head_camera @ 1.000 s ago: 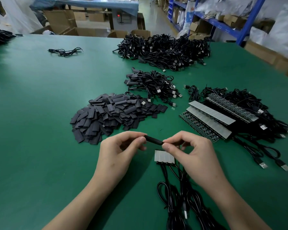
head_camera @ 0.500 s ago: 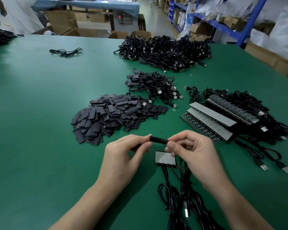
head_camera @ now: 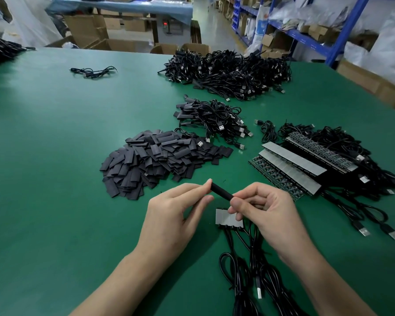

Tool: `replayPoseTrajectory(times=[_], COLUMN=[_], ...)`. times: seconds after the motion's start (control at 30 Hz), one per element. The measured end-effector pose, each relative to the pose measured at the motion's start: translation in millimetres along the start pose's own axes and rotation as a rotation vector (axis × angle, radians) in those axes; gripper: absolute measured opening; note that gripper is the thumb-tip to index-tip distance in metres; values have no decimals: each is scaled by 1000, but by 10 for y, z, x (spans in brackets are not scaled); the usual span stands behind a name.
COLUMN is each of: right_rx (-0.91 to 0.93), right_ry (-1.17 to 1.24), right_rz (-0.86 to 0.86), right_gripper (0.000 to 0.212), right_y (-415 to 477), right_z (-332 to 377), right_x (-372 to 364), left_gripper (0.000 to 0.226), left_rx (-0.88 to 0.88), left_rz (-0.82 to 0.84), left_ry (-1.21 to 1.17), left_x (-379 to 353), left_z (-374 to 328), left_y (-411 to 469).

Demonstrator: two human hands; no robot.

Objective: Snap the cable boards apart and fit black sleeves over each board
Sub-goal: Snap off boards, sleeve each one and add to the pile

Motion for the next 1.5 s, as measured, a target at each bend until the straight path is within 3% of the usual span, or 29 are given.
replayPoseTrajectory(times=[0.1, 0.2, 0.3, 0.47, 0.6, 0.77, 0.93, 1.03, 1.13, 1.27, 1.33, 1.4, 1.5], right_rx=[9, 23, 37, 66, 147, 113, 107, 104, 174, 323, 304, 237, 291], right_ry=[7, -21, -94, -381, -491, -347, -241, -350, -542, -833, -959, -1038, -1015], right_rz=[-6, 27, 58, 135, 204, 224, 173, 187, 43, -147, -161, -114, -44], right_gripper=[9, 16, 21, 32, 9, 18, 21, 19, 18, 17, 31, 47, 46], right_y=[-3, -16, -20, -10, -27, -32, 83, 305, 733, 1506, 1851, 2041, 1870], right_z=[19, 46, 58, 29, 16, 66, 288, 485, 829, 1403, 1586, 1616, 1501], right_x=[12, -30, -63, 36, -20, -10, 11, 38, 172, 201, 139, 35, -186], left_gripper=[23, 9, 13, 11, 6, 25, 36, 54, 63, 62, 74, 79, 69], left_rx=[73, 347, 517, 573, 595, 524, 385, 416, 478, 294, 225, 203, 153], left_rz=[-11, -33, -52, -155, -220, -189, -54, -63, -37, 311, 438, 495, 542], left_ry=[-76, -340, -603, -806, -840, -715, -522, -530, -447, 3, 192, 274, 280], left_x=[2, -24, -63, 6, 42, 61, 38, 19, -10, -141, -211, -242, -267], left_z=[39, 179, 278, 339, 411, 394, 278, 274, 315, 239, 230, 242, 248], left_y=[-14, -45, -44, -2, -12, -19, -16, -23, -29, -56, -85, -112, -119])
Point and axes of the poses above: each hand's wrist, its own y-axis towards the middle knuckle, its own x-axis out of the back of the hand, z = x × y, the point moved 5 cm from there along y, towards the middle knuckle, and after that the axes turned 7 degrees about -y, right-handed, at the moved point
